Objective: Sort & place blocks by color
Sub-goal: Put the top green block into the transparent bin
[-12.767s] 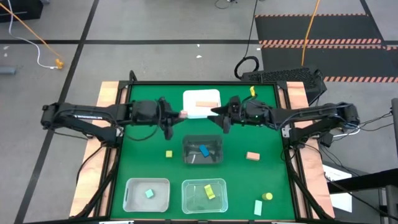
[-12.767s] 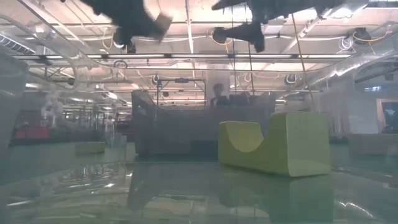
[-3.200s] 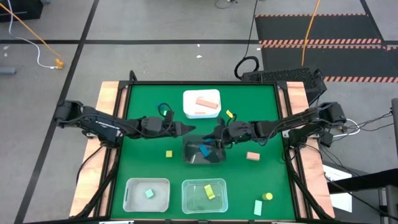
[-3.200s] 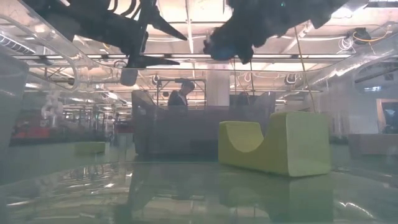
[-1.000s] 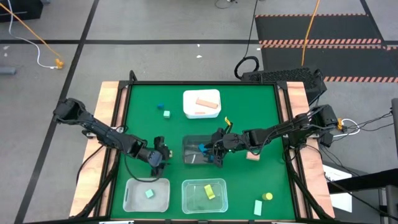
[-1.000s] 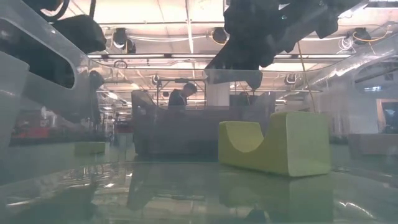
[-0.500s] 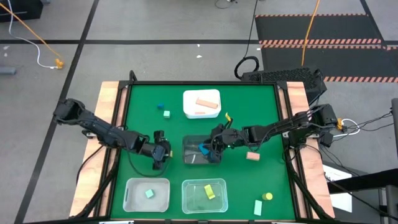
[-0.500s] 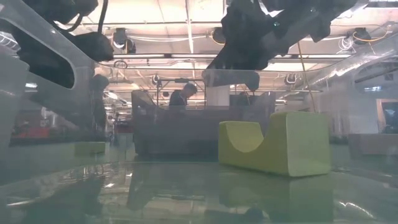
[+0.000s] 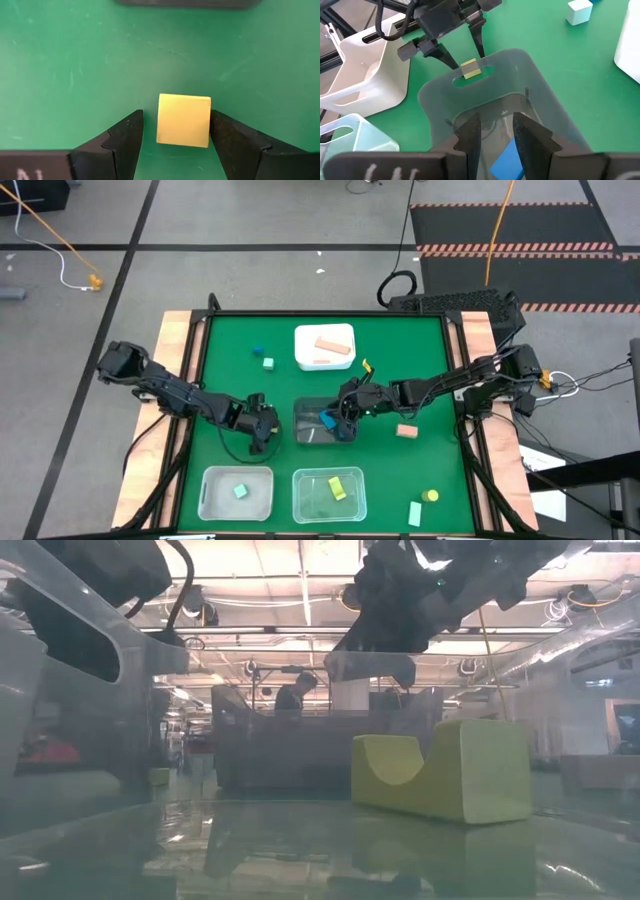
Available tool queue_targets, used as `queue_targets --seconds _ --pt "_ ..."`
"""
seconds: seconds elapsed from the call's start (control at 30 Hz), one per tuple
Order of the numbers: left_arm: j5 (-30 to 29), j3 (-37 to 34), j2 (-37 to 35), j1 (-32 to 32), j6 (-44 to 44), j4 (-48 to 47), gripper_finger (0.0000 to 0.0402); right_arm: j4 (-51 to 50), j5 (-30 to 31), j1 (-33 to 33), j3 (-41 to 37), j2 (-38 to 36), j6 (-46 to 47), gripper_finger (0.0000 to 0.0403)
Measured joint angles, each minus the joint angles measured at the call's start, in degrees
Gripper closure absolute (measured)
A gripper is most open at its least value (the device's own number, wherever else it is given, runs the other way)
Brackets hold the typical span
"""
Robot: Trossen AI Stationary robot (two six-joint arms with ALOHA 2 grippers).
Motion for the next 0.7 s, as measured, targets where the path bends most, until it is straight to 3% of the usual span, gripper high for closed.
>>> queue_targets --seconds 0.17,0.33,0.53,0.7 --pt "0.3 -0.2 -0.8 0.0 -7.9 0.3 0.019 0.0 -0.1 0.0 0.0 0.0 0.1 0.0298" --pt "-0.1 -0.4 -3.7 0.2 -13.7 -0.3 0.0268 0.3 -0.2 0.0 0.0 0.0 0.2 0.0298" --pt "-1.7 -0.5 -9.8 1.1 -26.6 -0.4 0.0266 1.3 -0.2 0.0 0.0 -0.1 0.2 0.0298" --pt "-7.9 -0.5 -18.1 2.1 -40.9 1.2 0.0266 5.2 -0.2 0.0 0.0 -0.9 -1.4 0.0298"
